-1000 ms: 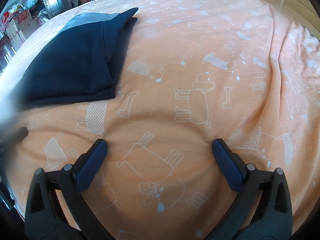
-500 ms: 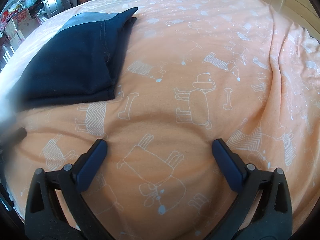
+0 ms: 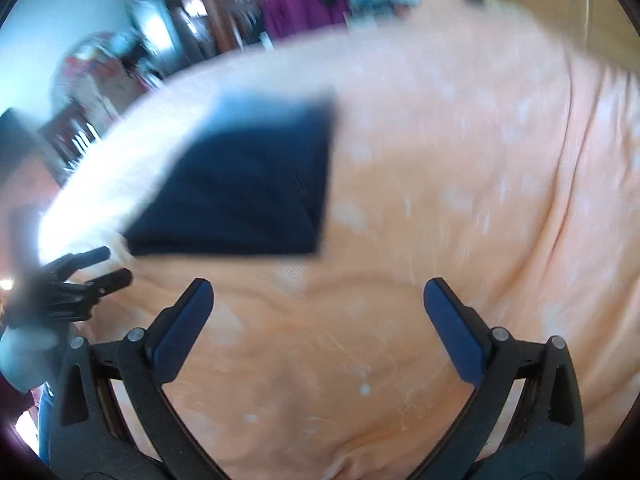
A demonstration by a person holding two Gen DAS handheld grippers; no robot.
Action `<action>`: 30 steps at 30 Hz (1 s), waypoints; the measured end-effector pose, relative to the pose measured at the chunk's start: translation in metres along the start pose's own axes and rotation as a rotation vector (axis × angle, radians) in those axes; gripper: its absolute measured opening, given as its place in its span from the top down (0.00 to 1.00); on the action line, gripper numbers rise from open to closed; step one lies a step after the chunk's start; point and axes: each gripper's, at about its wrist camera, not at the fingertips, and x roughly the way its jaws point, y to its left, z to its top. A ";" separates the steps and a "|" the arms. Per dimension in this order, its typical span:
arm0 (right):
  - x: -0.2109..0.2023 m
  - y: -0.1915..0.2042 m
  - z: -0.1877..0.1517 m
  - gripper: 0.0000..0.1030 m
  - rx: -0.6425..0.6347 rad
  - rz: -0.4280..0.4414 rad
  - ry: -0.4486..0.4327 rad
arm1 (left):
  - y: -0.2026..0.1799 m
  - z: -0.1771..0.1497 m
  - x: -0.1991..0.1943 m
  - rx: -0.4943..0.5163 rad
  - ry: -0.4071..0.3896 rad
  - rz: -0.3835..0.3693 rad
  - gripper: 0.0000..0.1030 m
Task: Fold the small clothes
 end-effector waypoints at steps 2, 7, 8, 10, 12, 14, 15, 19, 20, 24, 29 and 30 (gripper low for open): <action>-0.041 0.015 0.018 0.00 -0.028 0.018 -0.153 | -0.002 0.012 -0.034 0.011 -0.085 0.024 0.00; -0.155 0.059 0.070 0.00 -0.117 0.010 -0.506 | -0.017 0.060 -0.168 0.063 -0.431 0.112 0.00; -0.188 0.074 0.077 0.00 -0.146 -0.009 -0.610 | -0.022 0.068 -0.203 0.072 -0.517 0.132 0.00; -0.222 0.093 0.080 0.00 -0.152 -0.060 -0.739 | -0.031 0.076 -0.273 0.066 -0.712 0.174 0.00; -0.237 0.112 0.078 0.00 -0.114 -0.105 -0.808 | -0.037 0.071 -0.327 0.013 -0.890 0.184 0.00; -0.224 0.124 0.088 0.00 -0.111 -0.070 -0.692 | -0.037 0.067 -0.354 -0.029 -0.941 0.099 0.00; -0.210 0.129 0.092 0.00 -0.128 -0.007 -0.599 | -0.037 0.067 -0.361 -0.031 -0.925 0.052 0.00; -0.157 0.147 0.091 0.00 -0.159 -0.017 -0.371 | -0.058 0.059 -0.362 0.046 -0.917 0.129 0.00; -0.148 0.148 0.090 0.00 -0.156 -0.033 -0.346 | -0.059 0.058 -0.358 0.053 -0.906 0.130 0.00; -0.117 0.138 0.084 0.00 -0.064 -0.074 -0.193 | -0.061 0.062 -0.327 0.053 -0.746 0.154 0.00; -0.123 0.125 0.059 0.00 -0.046 -0.152 -0.120 | -0.055 0.059 -0.276 -0.001 -0.546 0.121 0.00; -0.127 0.125 0.056 0.00 -0.048 -0.168 -0.106 | -0.055 0.056 -0.270 -0.007 -0.534 0.128 0.00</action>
